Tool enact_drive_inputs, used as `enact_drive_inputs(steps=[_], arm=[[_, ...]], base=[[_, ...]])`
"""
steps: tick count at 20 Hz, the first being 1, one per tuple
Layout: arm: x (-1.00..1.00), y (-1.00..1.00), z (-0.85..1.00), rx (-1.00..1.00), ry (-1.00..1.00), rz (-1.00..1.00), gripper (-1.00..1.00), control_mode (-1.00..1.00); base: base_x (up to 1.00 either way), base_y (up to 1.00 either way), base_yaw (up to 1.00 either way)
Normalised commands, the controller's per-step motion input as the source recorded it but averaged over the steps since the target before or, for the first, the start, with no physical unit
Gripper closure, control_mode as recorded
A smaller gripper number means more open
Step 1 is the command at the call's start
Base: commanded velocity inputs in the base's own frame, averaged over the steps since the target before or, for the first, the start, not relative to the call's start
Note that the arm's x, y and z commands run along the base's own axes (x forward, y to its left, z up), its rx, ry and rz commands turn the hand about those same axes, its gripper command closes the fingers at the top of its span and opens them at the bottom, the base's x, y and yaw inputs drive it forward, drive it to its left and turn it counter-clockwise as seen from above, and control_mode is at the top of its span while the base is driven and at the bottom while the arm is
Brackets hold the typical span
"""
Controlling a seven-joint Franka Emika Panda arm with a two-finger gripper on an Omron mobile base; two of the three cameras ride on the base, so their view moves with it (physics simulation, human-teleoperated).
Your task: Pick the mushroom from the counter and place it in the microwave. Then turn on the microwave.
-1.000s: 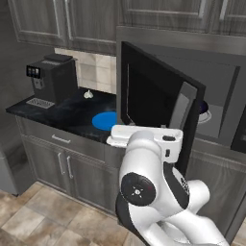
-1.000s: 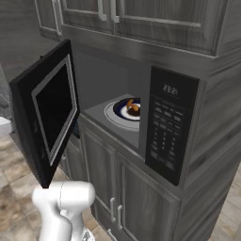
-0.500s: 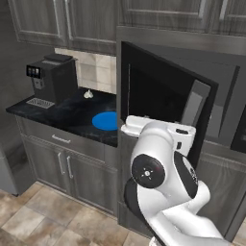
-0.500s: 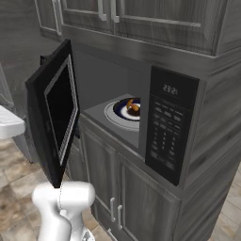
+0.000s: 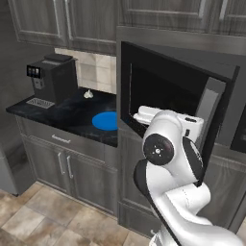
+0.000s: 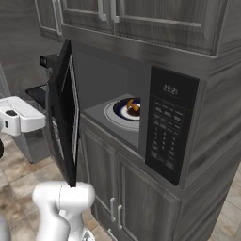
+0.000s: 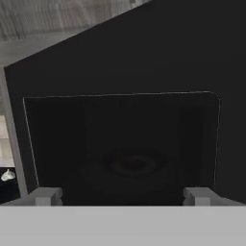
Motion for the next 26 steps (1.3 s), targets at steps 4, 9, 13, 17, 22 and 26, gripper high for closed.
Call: enact_drive_inputs(steps=[4, 9, 13, 17, 22, 26], arm=[[0.59, -0.35, -0.11, -0.04, -0.01, 0.00, -1.00, -1.00], [0.57, -0.24, -0.14, -0.06, -0.02, 0.00, -1.00, -1.00], [0.49, -0.23, -0.12, -0.06, -0.05, 0.00, -1.00, -1.00], [0.42, -0.32, -0.08, -0.05, -0.06, 0.00, -1.00, -1.00], [0.42, -0.41, -0.09, -0.04, -0.05, 0.00, -1.00, -1.00], [0.30, -0.50, -0.07, -0.03, -0.05, 0.00, -1.00, -1.00]], base=[[0.00, 0.00, 0.00], [0.00, 0.00, 0.00], [0.00, 0.00, 0.00], [0.00, 0.00, 0.00], [0.00, 0.00, 0.00], [0.00, 0.00, 0.00]])
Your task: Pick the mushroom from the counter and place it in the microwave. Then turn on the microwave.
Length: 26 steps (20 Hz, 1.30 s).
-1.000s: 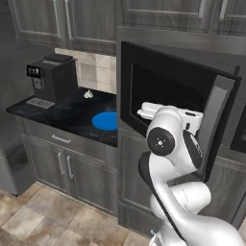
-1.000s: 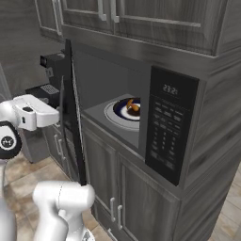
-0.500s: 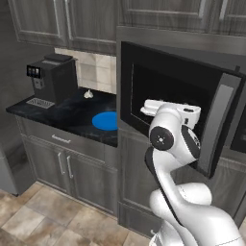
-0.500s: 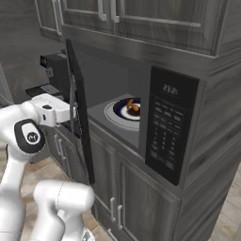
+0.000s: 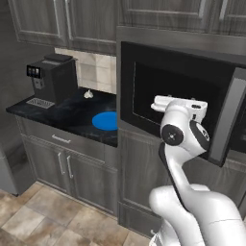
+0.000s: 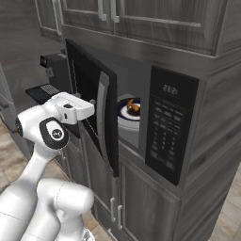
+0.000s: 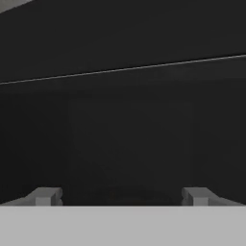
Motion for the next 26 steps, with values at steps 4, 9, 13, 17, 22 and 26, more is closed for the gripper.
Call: enact_drive_inputs(steps=[4, 9, 13, 17, 22, 26], arm=[[0.12, -0.57, 0.00, -0.01, -0.01, 0.00, -1.00, -1.00], [0.06, -0.45, 0.00, -0.01, 0.00, 0.00, -1.00, -1.00], [0.00, -0.18, 0.00, 0.00, 0.00, 0.00, -1.00, -1.00], [0.00, 0.00, 0.00, 0.00, 0.00, -0.01, -1.00, -1.00], [0.17, 0.00, 0.00, 0.00, 0.00, -0.03, -1.00, -1.00], [0.29, 0.00, 0.00, 0.00, 0.00, -0.04, -1.00, -1.00]], base=[[0.00, 0.00, 0.00], [0.00, 0.00, 0.00], [0.00, 0.00, 0.00], [0.00, 0.00, 0.00], [0.00, 0.00, 0.00], [0.00, 0.00, 0.00]])
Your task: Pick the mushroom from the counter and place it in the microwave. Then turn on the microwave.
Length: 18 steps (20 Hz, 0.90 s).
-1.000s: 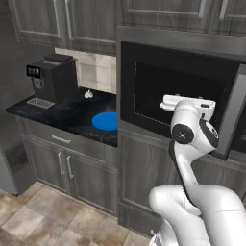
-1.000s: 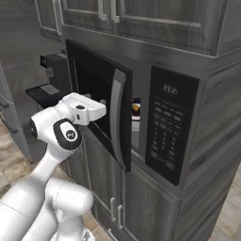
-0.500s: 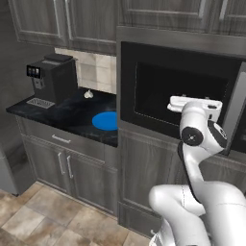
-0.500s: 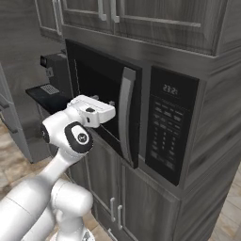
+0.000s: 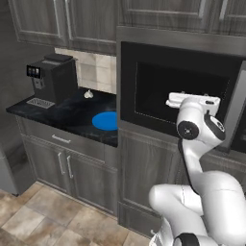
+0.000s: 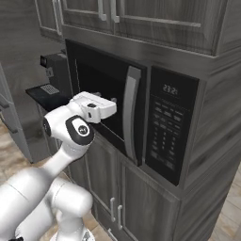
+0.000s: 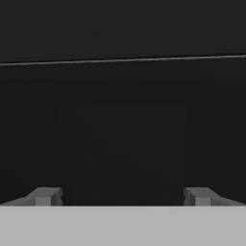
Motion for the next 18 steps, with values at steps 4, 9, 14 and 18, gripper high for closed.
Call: enact_drive_inputs(steps=[4, 9, 14, 18], arm=[[0.26, -0.01, 0.00, 0.00, 0.00, -0.02, -1.00, -1.00], [0.26, -0.06, 0.00, 0.00, 0.00, 0.00, -1.00, -1.00], [0.24, -0.10, 0.00, 0.00, 0.00, 0.00, -1.00, -1.00], [0.09, -0.08, 0.00, 0.00, 0.00, 0.00, -1.00, -1.00]], base=[[0.00, 0.00, 0.00], [0.00, 0.00, 0.00], [0.00, 0.00, 0.00], [0.00, 0.00, 0.00]])
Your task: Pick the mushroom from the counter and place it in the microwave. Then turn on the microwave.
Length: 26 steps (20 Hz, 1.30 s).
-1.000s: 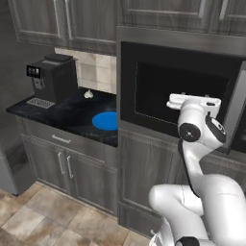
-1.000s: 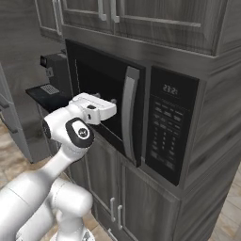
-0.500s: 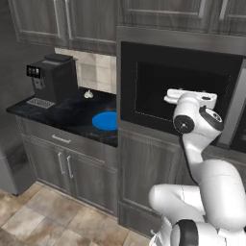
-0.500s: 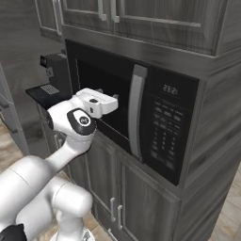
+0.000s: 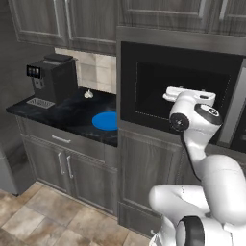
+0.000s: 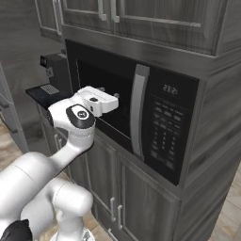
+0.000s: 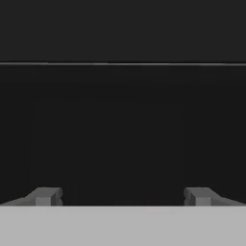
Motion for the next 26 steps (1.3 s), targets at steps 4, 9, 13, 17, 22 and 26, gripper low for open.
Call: enact_drive_inputs(steps=[4, 9, 13, 17, 22, 26], arm=[[-0.26, 0.00, 0.00, 0.00, 0.00, 0.00, -1.00, -1.00], [-0.56, 0.02, 0.00, -0.02, 0.00, 0.00, -1.00, -1.00], [-0.60, 0.04, 0.00, -0.01, 0.00, 0.00, -1.00, -1.00], [-0.43, 0.14, 0.00, -0.01, 0.00, 0.00, -1.00, -1.00], [-0.39, 0.00, 0.00, 0.00, 0.00, 0.00, -1.00, -1.00], [-0.41, 0.00, 0.00, 0.00, 0.00, 0.00, -1.00, -1.00]], base=[[0.00, 0.00, 0.00], [0.00, 0.00, 0.00], [0.00, 0.00, 0.00], [0.00, 0.00, 0.00], [0.00, 0.00, 0.00], [0.00, 0.00, 0.00]])
